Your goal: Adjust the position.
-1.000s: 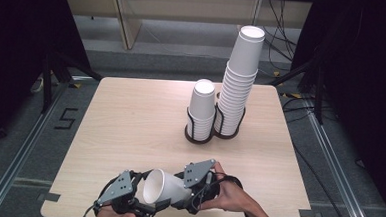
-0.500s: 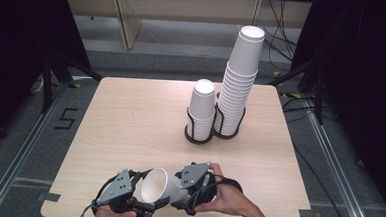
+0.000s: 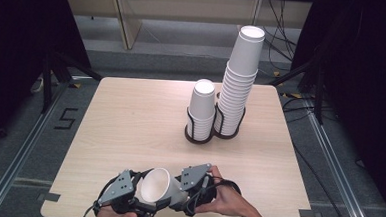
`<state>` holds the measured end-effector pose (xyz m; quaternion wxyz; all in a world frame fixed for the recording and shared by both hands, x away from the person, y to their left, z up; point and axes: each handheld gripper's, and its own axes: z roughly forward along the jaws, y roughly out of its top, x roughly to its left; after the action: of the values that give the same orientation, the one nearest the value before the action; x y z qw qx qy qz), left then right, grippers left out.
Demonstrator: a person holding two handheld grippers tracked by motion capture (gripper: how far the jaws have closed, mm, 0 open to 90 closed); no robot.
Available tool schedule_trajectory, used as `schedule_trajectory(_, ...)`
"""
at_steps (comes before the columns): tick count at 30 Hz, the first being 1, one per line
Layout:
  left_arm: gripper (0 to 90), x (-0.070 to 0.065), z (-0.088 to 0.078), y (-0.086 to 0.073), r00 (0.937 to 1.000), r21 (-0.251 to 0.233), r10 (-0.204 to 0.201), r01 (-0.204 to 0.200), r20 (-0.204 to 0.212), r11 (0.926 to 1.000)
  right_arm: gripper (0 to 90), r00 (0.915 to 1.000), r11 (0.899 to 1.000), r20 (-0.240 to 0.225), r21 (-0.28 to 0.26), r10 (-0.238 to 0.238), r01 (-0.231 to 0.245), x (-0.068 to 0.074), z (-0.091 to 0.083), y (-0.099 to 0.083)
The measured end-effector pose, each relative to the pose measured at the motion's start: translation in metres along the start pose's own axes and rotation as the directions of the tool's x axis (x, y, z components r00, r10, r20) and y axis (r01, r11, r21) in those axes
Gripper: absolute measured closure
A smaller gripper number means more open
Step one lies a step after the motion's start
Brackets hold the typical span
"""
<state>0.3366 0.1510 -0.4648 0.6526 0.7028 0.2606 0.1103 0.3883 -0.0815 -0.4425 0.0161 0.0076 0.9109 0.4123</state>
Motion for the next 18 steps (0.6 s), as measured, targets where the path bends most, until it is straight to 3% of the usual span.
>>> schedule_trajectory(5,6.6,0.000,-0.002,0.000,0.9998,-0.004,-0.017,0.017,-0.012,0.9999,24.7,0.9991,0.996,0.005,-0.074,0.042,-0.042,-0.005,-0.006,-0.002)
schedule_trajectory(9,7.3,-0.001,-0.001,0.000,0.9999,-0.012,-0.007,0.007,-0.012,0.9999,24.5,0.9979,0.994,-0.009,-0.089,0.064,-0.065,-0.003,-0.002,-0.002)
schedule_trajectory(16,8.7,-0.002,0.000,-0.001,1.0000,-0.052,0.000,0.000,0.002,0.9986,24.3,0.9982,0.995,-0.022,-0.077,0.055,-0.057,0.001,0.007,-0.002)
schedule_trajectory(18,9.9,-0.001,-0.003,0.001,1.0000,-0.027,0.002,-0.002,-0.010,0.9996,24.1,0.9982,0.995,-0.019,-0.082,0.057,-0.058,0.001,0.007,-0.002)
